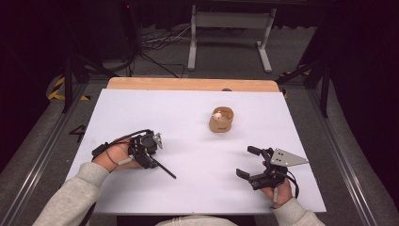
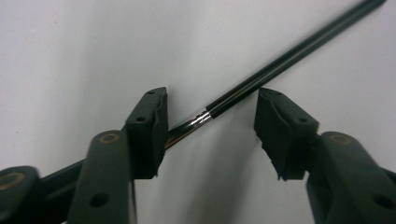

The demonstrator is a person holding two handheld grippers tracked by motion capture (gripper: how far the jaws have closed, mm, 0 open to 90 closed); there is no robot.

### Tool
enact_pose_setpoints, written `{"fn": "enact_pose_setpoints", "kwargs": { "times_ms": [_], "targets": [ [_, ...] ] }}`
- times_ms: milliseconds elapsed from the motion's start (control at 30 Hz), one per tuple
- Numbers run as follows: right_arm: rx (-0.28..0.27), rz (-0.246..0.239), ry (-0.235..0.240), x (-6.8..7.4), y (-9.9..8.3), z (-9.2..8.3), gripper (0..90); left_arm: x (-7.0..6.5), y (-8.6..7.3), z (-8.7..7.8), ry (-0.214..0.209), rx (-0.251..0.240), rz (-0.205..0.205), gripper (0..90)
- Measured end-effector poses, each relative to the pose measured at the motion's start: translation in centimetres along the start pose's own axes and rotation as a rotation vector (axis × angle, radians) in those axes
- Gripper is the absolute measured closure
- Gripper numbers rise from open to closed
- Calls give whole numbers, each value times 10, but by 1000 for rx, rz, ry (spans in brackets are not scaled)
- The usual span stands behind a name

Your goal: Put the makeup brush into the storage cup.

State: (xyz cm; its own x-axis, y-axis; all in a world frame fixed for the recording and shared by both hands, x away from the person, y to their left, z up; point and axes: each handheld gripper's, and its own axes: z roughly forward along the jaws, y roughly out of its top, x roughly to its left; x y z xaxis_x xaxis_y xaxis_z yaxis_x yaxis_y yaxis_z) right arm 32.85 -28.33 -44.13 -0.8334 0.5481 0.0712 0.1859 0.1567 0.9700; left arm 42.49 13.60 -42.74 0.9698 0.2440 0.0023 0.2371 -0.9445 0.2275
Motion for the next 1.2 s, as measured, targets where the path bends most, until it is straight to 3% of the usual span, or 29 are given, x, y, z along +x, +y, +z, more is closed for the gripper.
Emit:
{"fn": "enact_pose_setpoints", "kwargs": {
  "times_ms": [333,600,733,867,933,1200],
  "targets": [
    [-7,17,7,-1,0,-1,31,-4,2,-2,6,36,44,814],
    [-3,8,8,0,2,0,18,-6,3,-4,24,33,61,831],
    [20,-27,4,5,7,4,4,-8,4,-9,38,25,60,833],
    [63,-81,75,15,13,9,0,-11,8,-14,39,11,63,834],
    [97,-114,87,21,16,11,17,-15,12,-20,38,-12,78,834],
    [131,-142,127,28,29,17,126,-32,29,-34,31,-39,141,834]
  ]
}}
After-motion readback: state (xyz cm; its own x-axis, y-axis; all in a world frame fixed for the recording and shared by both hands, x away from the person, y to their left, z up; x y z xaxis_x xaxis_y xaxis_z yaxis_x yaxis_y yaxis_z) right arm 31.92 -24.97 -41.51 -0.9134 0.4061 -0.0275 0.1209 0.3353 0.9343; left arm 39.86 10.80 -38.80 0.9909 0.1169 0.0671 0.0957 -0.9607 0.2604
